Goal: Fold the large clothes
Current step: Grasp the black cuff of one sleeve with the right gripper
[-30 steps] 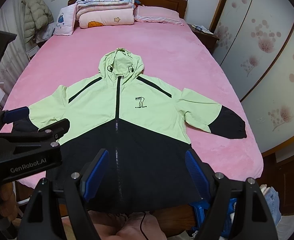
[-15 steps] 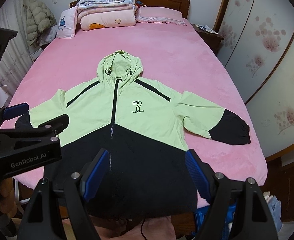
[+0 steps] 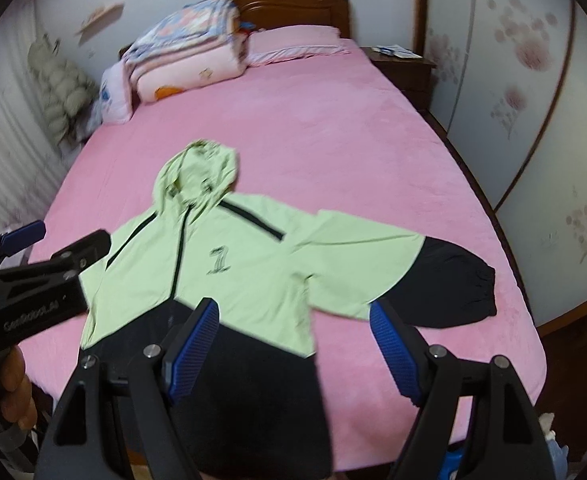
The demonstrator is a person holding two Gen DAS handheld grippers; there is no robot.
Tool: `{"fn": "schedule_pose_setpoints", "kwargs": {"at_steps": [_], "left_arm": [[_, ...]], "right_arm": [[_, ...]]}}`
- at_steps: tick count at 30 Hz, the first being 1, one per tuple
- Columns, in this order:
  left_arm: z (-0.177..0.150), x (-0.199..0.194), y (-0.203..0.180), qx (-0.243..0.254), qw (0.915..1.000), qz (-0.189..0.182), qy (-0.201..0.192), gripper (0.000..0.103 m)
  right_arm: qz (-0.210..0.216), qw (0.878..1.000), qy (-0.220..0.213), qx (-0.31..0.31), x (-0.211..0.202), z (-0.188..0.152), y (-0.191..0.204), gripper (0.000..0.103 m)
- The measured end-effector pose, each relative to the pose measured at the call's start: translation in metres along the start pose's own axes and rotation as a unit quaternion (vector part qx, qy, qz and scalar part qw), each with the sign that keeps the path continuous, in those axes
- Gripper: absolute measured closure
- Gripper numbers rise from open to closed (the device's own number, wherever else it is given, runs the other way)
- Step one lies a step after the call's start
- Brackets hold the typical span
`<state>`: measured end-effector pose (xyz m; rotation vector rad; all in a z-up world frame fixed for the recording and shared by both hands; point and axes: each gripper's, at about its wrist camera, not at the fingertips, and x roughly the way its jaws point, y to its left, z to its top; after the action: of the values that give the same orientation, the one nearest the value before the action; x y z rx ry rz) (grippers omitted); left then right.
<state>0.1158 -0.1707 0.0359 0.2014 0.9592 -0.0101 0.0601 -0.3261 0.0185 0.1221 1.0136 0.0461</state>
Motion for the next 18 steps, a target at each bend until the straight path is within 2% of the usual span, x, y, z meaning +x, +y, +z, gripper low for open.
{"fn": "schedule_pose_setpoints", "kwargs": {"at_steps": [4,10,18], "left_arm": [[0.028,0.018,-0.050,0.002,0.9997,-0.018,0.015,0.006],[0.056,0.056,-0.118,0.005,0.9988,-0.029,0.039,0.006],[0.067,0.112,-0.191,0.051,0.9974,-0.022,0.046,0.006]], "right_arm": [[0.006,0.999,0.001,0.034,0.020,0.008,-0.055,0.025],[0.015,0.993,0.047,0.103,0.067,0.003,-0.138,0.025],[-0.022,0.981,0.062,0.183,0.113,-0.012,-0.238,0.025]]}}
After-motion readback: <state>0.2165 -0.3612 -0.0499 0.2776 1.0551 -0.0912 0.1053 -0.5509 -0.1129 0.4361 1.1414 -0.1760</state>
